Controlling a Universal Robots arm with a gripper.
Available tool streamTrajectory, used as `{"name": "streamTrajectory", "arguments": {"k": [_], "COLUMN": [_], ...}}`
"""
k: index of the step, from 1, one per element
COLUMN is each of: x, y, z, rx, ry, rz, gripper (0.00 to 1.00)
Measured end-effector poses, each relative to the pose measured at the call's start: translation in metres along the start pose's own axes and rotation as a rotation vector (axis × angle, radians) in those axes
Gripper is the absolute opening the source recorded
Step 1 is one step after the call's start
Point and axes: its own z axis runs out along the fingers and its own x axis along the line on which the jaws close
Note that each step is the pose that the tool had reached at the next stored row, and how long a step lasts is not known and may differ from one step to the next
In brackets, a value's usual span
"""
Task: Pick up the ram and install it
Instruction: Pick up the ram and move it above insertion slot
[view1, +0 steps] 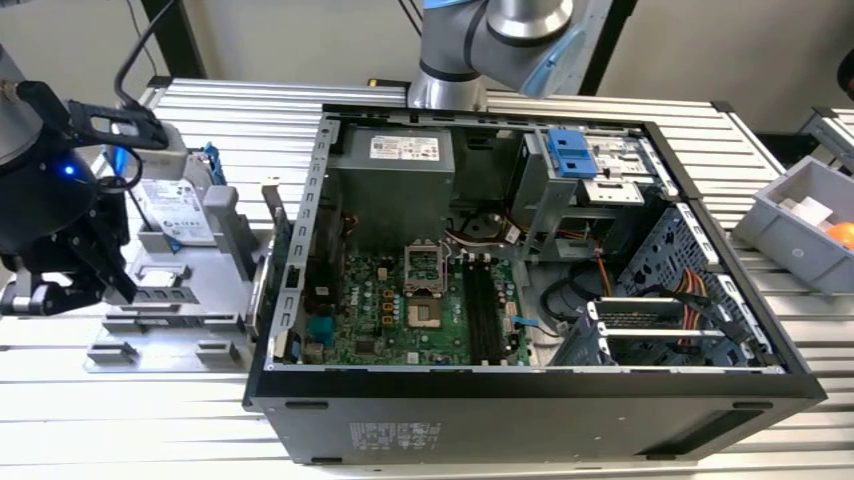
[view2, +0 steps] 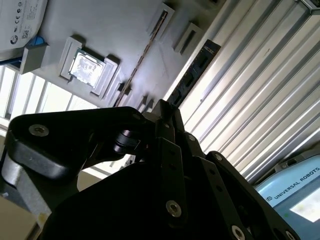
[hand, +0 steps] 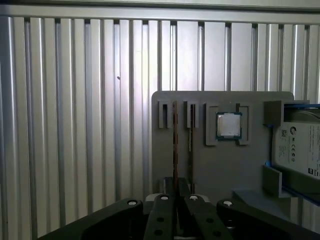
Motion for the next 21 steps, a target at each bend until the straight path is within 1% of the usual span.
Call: {"name": "streamTrajectory", "arguments": {"k": [10, 21], "x": [-0.0003, -0.0008], "y": [0.0001, 0.0001], "z": [-0.0057, -0.0157], "rx": [0.0000, 0.0001], "ry": [0.0000, -0.0001], "rz": [0.000, 0.000], "gripper": [0.00, 0.00]}}
